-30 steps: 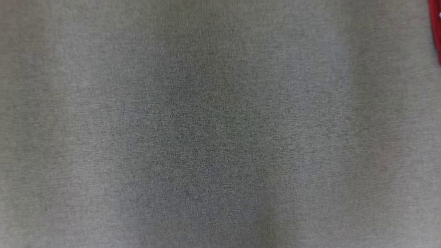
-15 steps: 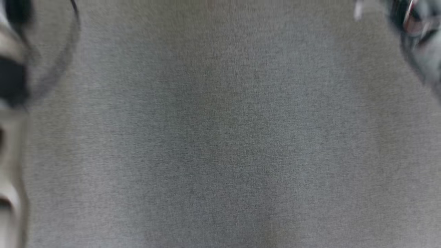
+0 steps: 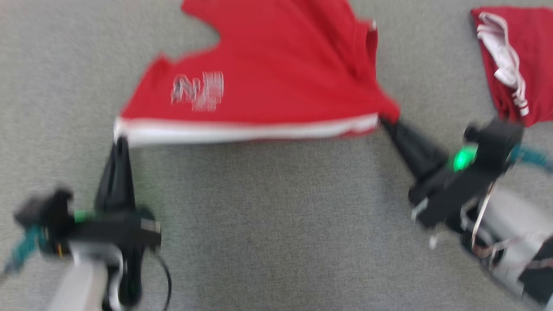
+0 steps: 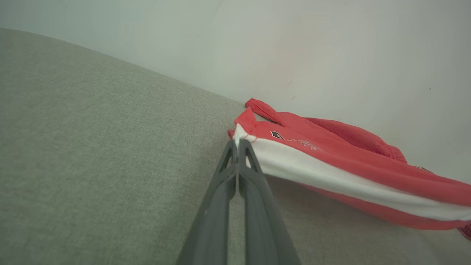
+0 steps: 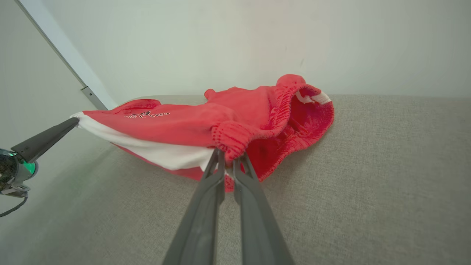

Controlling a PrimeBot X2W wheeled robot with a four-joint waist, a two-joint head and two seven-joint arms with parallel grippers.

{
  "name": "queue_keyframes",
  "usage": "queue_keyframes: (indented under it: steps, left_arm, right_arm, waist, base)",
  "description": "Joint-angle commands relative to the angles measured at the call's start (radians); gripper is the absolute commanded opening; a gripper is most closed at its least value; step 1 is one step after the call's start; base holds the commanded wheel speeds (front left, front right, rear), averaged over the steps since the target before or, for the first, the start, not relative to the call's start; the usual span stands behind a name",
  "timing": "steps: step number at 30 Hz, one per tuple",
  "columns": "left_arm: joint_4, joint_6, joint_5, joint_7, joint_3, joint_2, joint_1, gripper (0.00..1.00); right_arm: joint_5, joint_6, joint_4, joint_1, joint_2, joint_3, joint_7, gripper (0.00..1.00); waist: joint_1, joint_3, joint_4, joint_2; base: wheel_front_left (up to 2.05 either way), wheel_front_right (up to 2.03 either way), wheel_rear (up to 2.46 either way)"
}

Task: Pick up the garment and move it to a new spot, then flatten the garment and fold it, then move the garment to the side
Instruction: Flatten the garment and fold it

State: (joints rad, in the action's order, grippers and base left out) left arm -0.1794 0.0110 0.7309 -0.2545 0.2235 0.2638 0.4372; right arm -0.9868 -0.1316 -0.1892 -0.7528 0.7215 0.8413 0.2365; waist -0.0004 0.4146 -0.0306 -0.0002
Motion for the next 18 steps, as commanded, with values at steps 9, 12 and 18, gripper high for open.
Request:
queue_keyframes:
  steps: [9,12,18]
  left_arm:
    - [0.063,0.051,0.044,-0.010,-0.059,-0.027,-0.394,0.00]
    - [0.064,0.059,0.025,-0.011,-0.069,-0.027,-0.466,0.00]
    - [0.081,0.064,0.035,-0.012,-0.119,-0.042,-0.590,0.00]
  right_arm:
    - [0.081,0.003,0.019,0.382,-0.055,-0.074,-0.033,0.00]
    - [0.092,0.003,0.032,0.488,-0.088,-0.109,-0.045,0.00]
    - [0.157,0.003,0.125,0.716,-0.143,-0.179,-0.108,0.00]
  waist:
    - [0.0004,-0.213,0.010,0.0002]
    - [0.0004,-0.251,0.017,0.0002]
    - [0.0004,-0.315,0.034,0.0002]
  base:
    - [0.00,0.00,0.00]
    - [0.00,0.00,0.00]
    - [0.00,0.00,0.00]
